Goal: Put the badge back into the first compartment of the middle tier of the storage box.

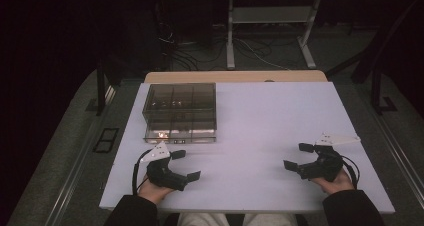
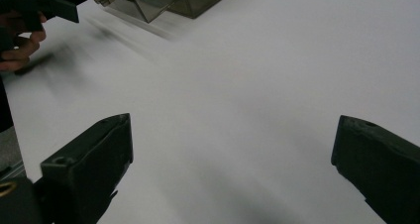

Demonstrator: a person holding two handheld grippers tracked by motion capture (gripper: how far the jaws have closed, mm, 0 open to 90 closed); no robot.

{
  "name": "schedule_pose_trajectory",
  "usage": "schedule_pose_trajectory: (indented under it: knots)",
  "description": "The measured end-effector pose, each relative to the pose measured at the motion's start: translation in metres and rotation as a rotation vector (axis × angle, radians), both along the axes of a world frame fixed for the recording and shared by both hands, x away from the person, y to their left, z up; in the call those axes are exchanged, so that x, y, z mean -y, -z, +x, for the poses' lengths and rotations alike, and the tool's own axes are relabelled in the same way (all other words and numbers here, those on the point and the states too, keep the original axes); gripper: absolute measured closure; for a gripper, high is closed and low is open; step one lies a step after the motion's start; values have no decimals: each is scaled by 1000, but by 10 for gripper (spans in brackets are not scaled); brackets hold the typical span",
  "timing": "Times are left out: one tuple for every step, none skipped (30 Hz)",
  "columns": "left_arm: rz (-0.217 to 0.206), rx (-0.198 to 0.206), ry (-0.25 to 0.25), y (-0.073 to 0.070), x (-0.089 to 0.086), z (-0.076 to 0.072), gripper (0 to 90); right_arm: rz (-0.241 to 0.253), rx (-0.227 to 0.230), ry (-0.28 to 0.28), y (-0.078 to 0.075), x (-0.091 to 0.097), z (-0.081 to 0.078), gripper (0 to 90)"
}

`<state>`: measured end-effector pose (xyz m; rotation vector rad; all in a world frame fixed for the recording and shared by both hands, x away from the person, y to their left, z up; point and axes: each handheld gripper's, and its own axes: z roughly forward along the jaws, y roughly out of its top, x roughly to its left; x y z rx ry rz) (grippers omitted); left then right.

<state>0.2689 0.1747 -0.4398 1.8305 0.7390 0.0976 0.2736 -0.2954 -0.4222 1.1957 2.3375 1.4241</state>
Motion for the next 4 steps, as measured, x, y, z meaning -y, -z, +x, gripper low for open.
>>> schedule_pose_trajectory:
  knots:
    - [2, 0, 0, 0, 0, 0, 0, 0, -6, 2, 1, 1, -1, 21]
    - [3, 0, 0, 0, 0, 0, 0, -3, -4, 3, 3, 1, -2, 21]
    - [1, -1, 0, 0, 0, 0, 0, -8, -7, 4, 4, 2, -4, 21]
    - [-2, -2, -1, 0, -1, 0, 0, -12, -3, 4, 5, 3, -4, 21]
